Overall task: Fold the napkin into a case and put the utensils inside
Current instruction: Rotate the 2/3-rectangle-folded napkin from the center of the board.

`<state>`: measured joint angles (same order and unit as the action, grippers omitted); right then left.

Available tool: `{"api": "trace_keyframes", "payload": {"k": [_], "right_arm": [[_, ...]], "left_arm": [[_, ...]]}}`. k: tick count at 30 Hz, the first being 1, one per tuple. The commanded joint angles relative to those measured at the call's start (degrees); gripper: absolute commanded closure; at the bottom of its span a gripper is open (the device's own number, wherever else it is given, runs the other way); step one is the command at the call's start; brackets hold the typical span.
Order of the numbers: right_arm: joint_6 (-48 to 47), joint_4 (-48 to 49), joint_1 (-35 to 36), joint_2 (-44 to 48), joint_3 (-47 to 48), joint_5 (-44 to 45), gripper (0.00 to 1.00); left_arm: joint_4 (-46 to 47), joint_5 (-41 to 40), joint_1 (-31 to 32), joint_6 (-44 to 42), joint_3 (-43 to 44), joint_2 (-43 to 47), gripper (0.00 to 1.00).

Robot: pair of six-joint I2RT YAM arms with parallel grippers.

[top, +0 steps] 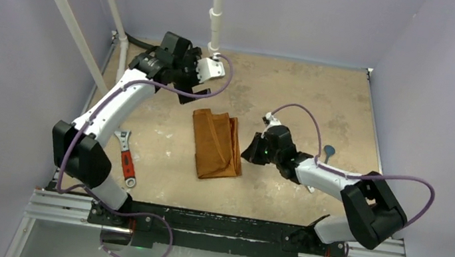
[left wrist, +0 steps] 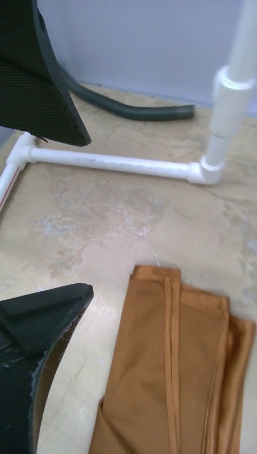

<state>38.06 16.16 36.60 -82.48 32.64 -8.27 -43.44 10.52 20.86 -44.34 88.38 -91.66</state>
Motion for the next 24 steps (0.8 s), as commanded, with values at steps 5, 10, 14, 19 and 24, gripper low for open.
{"api": "trace_keyframes", "payload": {"k": [5,10,14,19,24], "right_arm": [[0.3,3.3,-0.6,-1.2,4.1,-4.1,0.96],[4.3,11.3,-0.7,-3.5,0.3,-9.6,1.0],[5.4,14.8,-0.5,-5.3,-1.5,-12.4,1.0],[5.5,17.3,-0.5,-6.5,-3.9,-14.0,1.0],[4.0,18.1,-0.5,-8.9,-4.3,-15.6,1.0]], "left_arm": [[-10.3,8.7,20.1,-0.5,-13.4,8.1,0.02],[4.6,7.8,27.0,10.7,-22.2,11.5,0.1],[14.3,3.2,31.2,15.0,-28.1,13.4,0.1],[19.9,0.8,32.8,18.3,-30.7,9.9,0.15],[23.4,-0.9,32.9,20.9,-32.0,5.2,0.19]]}}
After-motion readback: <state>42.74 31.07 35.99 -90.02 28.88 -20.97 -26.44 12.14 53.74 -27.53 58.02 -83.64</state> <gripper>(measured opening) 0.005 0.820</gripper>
